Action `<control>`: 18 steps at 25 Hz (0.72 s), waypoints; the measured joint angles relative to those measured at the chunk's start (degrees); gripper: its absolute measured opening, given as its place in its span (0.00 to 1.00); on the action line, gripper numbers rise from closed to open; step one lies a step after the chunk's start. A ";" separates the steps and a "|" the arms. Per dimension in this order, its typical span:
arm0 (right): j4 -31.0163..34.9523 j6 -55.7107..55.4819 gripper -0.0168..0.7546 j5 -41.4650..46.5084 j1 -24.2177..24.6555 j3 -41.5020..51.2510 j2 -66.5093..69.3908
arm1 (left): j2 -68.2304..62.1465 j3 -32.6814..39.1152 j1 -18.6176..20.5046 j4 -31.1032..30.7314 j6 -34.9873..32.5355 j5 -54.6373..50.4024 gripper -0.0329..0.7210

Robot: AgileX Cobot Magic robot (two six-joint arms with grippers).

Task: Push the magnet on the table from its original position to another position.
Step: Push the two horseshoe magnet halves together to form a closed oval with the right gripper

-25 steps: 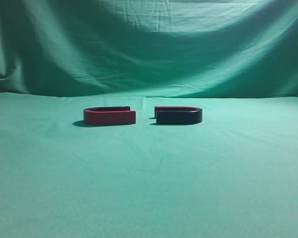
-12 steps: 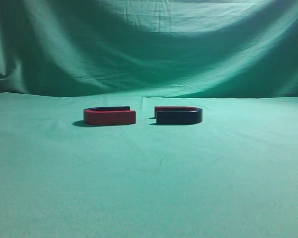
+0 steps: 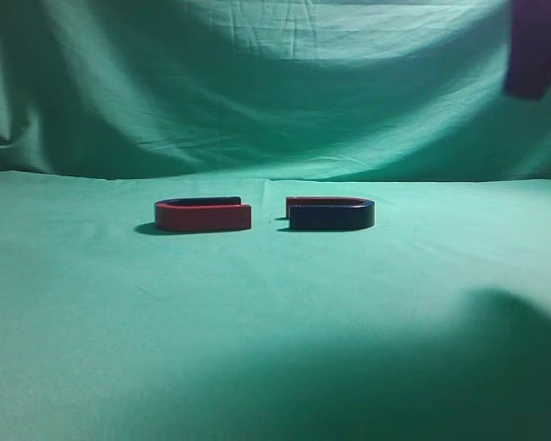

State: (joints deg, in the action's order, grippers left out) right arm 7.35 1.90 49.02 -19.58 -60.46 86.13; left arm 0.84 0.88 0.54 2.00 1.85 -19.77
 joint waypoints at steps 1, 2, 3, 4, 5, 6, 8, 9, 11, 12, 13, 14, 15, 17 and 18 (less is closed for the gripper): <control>0.00 -0.60 0.02 -0.10 -0.34 -1.64 2.70 | 0.00 0.00 0.00 0.00 0.00 0.00 0.57; 0.00 -1.15 0.02 -0.10 -0.58 -3.70 5.38 | 0.00 0.00 0.00 0.00 0.00 0.00 0.57; 0.00 -1.67 0.02 -0.10 -0.61 -5.77 7.60 | 0.00 0.00 0.00 0.00 0.00 0.00 0.57; 0.00 -2.44 0.02 0.08 -0.61 -7.62 10.27 | 0.00 0.00 0.00 0.00 0.00 0.00 0.57; 0.00 -3.34 0.02 0.58 -0.61 -9.92 12.91 | 0.00 0.00 0.00 0.00 0.00 0.00 0.57; 0.00 -3.72 0.02 1.28 -0.61 -12.31 15.12 | 0.00 0.00 0.00 0.00 0.00 0.00 0.57; 0.00 -4.21 0.02 3.24 -0.61 -16.79 20.19 | 0.00 0.00 0.00 0.00 0.00 0.00 0.57; 0.00 -4.32 0.02 4.01 -0.70 -19.19 22.53 | 0.00 0.00 0.00 0.00 0.00 0.00 0.57; 0.00 -4.45 0.02 5.69 -0.70 -23.11 26.41 | 0.00 0.00 0.00 0.00 0.00 0.00 0.57; 0.00 -4.45 0.02 6.33 -0.70 -25.26 28.25 | 0.00 0.00 0.00 0.00 0.00 0.00 0.57; 0.00 -4.45 0.02 6.75 -0.70 -26.59 29.63 | 0.00 0.00 0.00 0.00 0.00 0.00 0.57; 0.00 -4.53 0.02 7.10 -0.70 -28.09 31.26 | 0.00 0.00 0.00 0.00 0.00 0.00 0.57; 0.00 -4.58 0.02 7.15 -0.70 -29.19 32.26 | 0.00 0.00 0.00 0.00 0.00 0.00 0.57; 0.00 -4.73 0.02 7.40 -0.70 -31.29 34.02 | 0.00 0.00 0.00 0.00 0.00 0.00 0.57; 0.00 -4.73 0.02 7.40 -0.70 -32.12 34.74 | 0.00 0.00 0.00 0.00 0.00 0.00 0.57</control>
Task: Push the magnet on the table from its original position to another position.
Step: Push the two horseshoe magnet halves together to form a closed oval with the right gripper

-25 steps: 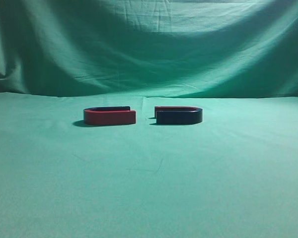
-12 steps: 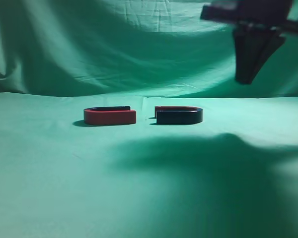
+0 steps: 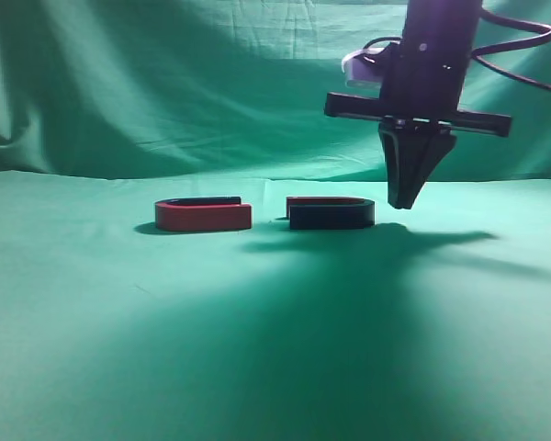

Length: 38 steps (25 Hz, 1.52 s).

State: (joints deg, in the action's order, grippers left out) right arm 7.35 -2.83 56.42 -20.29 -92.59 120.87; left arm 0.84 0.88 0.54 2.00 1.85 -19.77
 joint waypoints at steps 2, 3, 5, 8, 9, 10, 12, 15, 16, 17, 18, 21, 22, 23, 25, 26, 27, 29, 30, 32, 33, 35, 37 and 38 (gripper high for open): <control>0.00 -0.09 0.02 0.00 -0.24 -1.05 0.91 | 0.00 0.00 0.00 0.00 0.00 0.00 0.57; 0.00 -0.09 0.02 0.00 -0.61 -1.44 1.16 | 0.00 0.00 0.00 0.00 0.00 0.00 0.57; 0.12 -0.09 0.02 -0.16 -1.53 -1.66 1.72 | 0.00 0.00 0.00 0.00 0.00 0.00 0.57; 0.12 -0.09 0.02 -0.47 -2.96 -2.04 2.63 | 0.00 0.00 0.00 0.00 0.00 0.00 0.57; 0.12 -0.09 0.02 -0.72 -3.32 -2.13 2.77 | 0.00 0.00 0.00 0.00 0.00 0.00 0.57; 0.12 -0.09 0.02 -0.72 -3.32 -2.13 2.77 | 0.00 0.00 0.00 0.00 0.00 0.00 0.57; 0.12 -0.53 0.02 -1.42 -4.02 -2.48 3.06 | 0.00 0.00 0.00 0.00 0.00 0.00 0.57; 0.19 -1.26 0.02 -2.57 -4.68 -3.33 3.16 | 0.00 0.00 0.00 0.00 0.00 0.00 0.57; 0.19 -1.38 0.02 -2.82 -4.68 -3.80 3.16 | 0.00 0.00 0.00 0.00 0.00 0.00 0.57; 0.19 -1.48 0.02 -2.94 -4.68 -4.28 3.16 | 0.00 0.00 0.00 0.00 0.00 0.00 0.57; 0.19 -1.48 0.02 -3.08 -4.68 -4.72 3.16 | 0.00 0.00 0.00 0.00 0.00 0.00 0.57; 0.19 -1.60 0.02 -3.08 -4.68 -6.22 3.16 | 0.00 0.00 0.00 0.00 0.00 0.00 0.57; 0.19 -1.60 0.02 -3.08 -4.68 -6.51 3.16 | 0.00 0.00 0.00 0.00 0.00 0.00 0.57; 0.24 -1.60 0.02 -3.08 -4.68 -6.62 3.16 | 0.00 0.00 0.00 0.00 0.00 0.00 0.57; 0.24 -1.71 0.02 -2.87 -4.68 -6.75 3.16 | 0.00 0.00 0.00 0.00 0.00 0.00 0.57; 0.24 -1.99 0.02 -2.22 -4.68 -6.75 3.29 | 0.00 0.00 0.00 0.00 0.00 0.00 0.57; 0.12 -2.07 0.02 -2.06 -4.68 -6.75 3.29 | 0.00 0.00 0.00 0.00 0.00 0.00 0.57; 0.01 -2.13 0.02 -1.64 -4.68 -6.75 3.55 | 0.00 0.00 0.00 0.00 0.00 0.00 0.57; 0.01 -2.29 0.02 -1.37 -4.68 -6.77 3.77 | 0.00 0.00 0.00 0.00 0.00 0.00 0.57; 0.01 -2.37 0.02 -1.23 -4.68 -6.77 4.50 | 0.00 0.00 0.00 0.00 0.00 0.00 0.57; 0.01 -2.37 0.02 -1.12 -4.68 -6.77 4.67 | 0.00 0.00 0.00 0.00 0.00 0.00 0.57; 0.01 -2.37 0.02 -1.03 -4.72 -6.77 4.98 | 0.00 0.00 0.00 0.00 0.00 0.00 0.57; -0.22 -2.37 0.02 -1.38 -5.05 -6.77 5.07 | 0.00 0.00 0.00 0.00 0.00 0.00 0.57; -0.22 -2.37 0.02 -1.51 -5.19 -6.77 5.07 | 0.00 0.00 0.00 0.00 0.00 0.00 0.57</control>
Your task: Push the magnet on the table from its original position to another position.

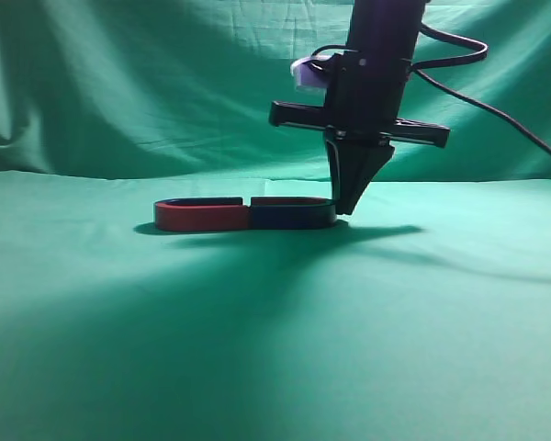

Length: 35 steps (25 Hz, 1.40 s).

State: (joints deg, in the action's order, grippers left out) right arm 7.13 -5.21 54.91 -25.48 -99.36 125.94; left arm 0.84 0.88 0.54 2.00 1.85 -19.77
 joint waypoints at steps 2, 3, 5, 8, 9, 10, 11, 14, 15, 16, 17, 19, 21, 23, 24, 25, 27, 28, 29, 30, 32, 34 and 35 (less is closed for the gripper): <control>-0.11 -0.05 0.02 -0.90 -0.40 0.00 0.00 | 0.00 0.00 0.00 0.00 0.00 0.00 0.57; -0.11 -0.05 0.02 -1.07 -0.51 0.00 0.00 | 0.00 0.00 0.00 0.00 0.00 0.00 0.57; 0.00 -0.14 0.02 -1.60 -0.51 0.00 0.00 | 0.00 0.00 0.00 0.00 0.00 0.00 0.57; 0.23 -0.14 0.02 -1.24 -0.51 -0.53 0.00 | 0.00 0.00 0.00 0.00 0.00 0.00 0.57; 0.23 -0.14 0.02 -0.33 -0.51 -1.06 0.00 | 0.00 0.00 0.00 0.00 0.00 0.00 0.57; 0.23 -0.14 0.02 1.07 -0.51 -2.06 0.00 | 0.00 0.00 0.00 0.00 0.00 0.00 0.57; 0.12 -0.14 0.02 2.45 -0.51 -3.35 0.00 | 0.00 0.00 0.00 0.00 0.00 0.00 0.57; 0.12 0.25 0.02 8.41 -0.51 -8.00 -1.32 | 0.00 0.00 0.00 0.00 0.00 0.00 0.57; 0.12 0.41 0.02 10.47 -0.51 -9.67 -2.13 | 0.00 0.00 0.00 0.00 0.00 0.00 0.57; 0.12 0.56 0.02 12.42 -0.51 -10.96 -3.35 | 0.00 0.00 0.00 0.00 0.00 0.00 0.57; 0.01 0.83 0.02 14.07 -0.51 -12.38 -4.75 | 0.00 0.00 0.00 0.00 0.00 0.00 0.57; -0.21 1.41 0.02 15.32 -0.51 -14.60 -7.88 | 0.00 0.00 0.00 0.00 0.00 0.00 0.57; -0.33 2.17 0.02 15.83 -0.51 -15.47 -11.94 | 0.00 0.00 0.00 0.00 0.00 0.00 0.57; -0.33 2.41 0.02 16.34 -0.51 -15.48 -15.80 | 0.00 0.00 0.00 0.00 0.00 0.00 0.57; -0.33 2.41 0.02 16.55 -0.51 -15.48 -17.95 | 0.00 0.00 0.00 0.00 0.00 0.00 0.57; -0.33 2.41 0.02 16.55 -0.51 -15.09 -19.77 | 0.00 0.00 0.00 0.00 0.00 0.00 0.57; -0.33 2.43 0.02 16.69 -0.51 -13.19 -25.02 | 0.00 0.00 0.00 0.00 0.00 0.00 0.57; -0.33 2.53 0.02 16.69 -0.51 -11.56 -27.27 | 0.00 0.00 0.00 0.00 0.00 0.00 0.57; -0.33 2.53 0.02 16.69 -0.51 -9.55 -29.58 | 0.00 0.00 0.00 0.00 0.00 0.00 0.57; -0.33 2.53 0.02 16.93 -0.51 -7.29 -32.93 | 0.00 0.00 0.00 0.00 0.00 0.00 0.57; -0.54 2.53 0.02 17.04 -0.51 -2.50 -38.50 | 0.00 0.00 0.00 0.00 0.00 0.00 0.57; -0.54 2.53 0.02 17.18 -0.51 3.05 -44.44 | 0.00 0.00 0.00 0.00 0.00 0.00 0.57; -0.54 2.53 0.02 17.01 -0.51 6.26 -47.85 | 0.00 0.00 0.00 0.00 0.00 0.00 0.57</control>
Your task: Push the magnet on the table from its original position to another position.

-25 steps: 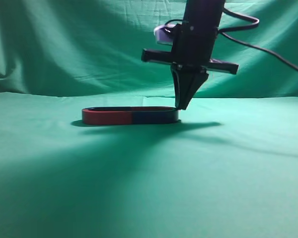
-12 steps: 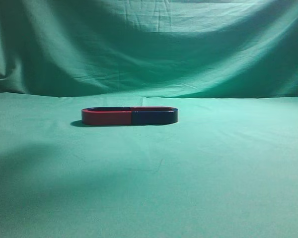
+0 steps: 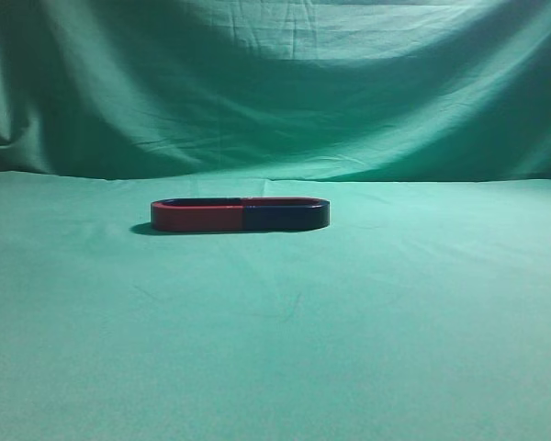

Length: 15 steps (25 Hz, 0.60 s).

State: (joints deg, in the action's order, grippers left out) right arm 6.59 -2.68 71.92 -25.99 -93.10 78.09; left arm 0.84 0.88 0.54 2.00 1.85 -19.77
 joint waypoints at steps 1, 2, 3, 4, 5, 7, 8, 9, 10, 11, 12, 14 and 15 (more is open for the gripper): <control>0.00 0.13 0.02 -0.75 0.00 3.20 -2.80 | 0.00 0.00 0.00 0.00 0.00 0.00 0.57; -0.13 0.54 0.02 -1.76 0.00 6.32 -6.16 | 0.00 0.00 0.00 0.00 0.00 0.00 0.57; -0.13 1.20 0.02 -3.12 0.00 8.81 -9.42 | 0.00 0.00 0.00 0.00 0.00 0.00 0.57; -0.13 1.85 0.02 -4.14 0.00 11.65 -12.56 | 0.00 0.00 0.00 0.00 0.00 0.00 0.57; -0.13 2.26 0.02 -5.38 0.00 14.33 -15.10 | 0.00 0.00 0.00 0.00 0.00 0.00 0.57; -0.13 2.86 0.02 -7.60 0.00 18.81 -20.66 | 0.00 0.00 0.00 0.00 0.00 0.00 0.57; -0.13 2.98 0.02 -8.43 0.00 20.97 -23.17 | 0.00 0.00 0.00 0.00 0.00 0.00 0.57; -0.01 2.98 0.02 -9.47 0.00 22.94 -25.17 | 0.00 0.00 0.00 0.00 0.00 0.00 0.57; -0.02 3.11 0.02 -10.49 0.00 24.84 -27.87 | 0.00 0.00 0.00 0.00 0.00 0.00 0.57; 0.09 3.54 0.02 -11.55 0.00 26.40 -29.81 | 0.00 0.00 0.00 0.00 0.00 0.00 0.57; 0.36 4.10 0.02 -13.28 0.00 28.38 -31.82 | 0.00 0.00 0.00 0.00 0.00 0.00 0.57; 1.15 5.08 0.02 -16.61 0.00 32.19 -36.89 | 0.00 0.00 0.00 0.00 0.00 0.00 0.57; 1.58 5.37 0.02 -17.56 0.00 34.18 -39.55 | 0.00 0.00 0.00 0.00 0.00 0.00 0.57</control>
State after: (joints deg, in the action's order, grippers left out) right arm 8.17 2.69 54.36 -25.99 -58.91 38.54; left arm 0.84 0.88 0.54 2.00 1.85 -19.77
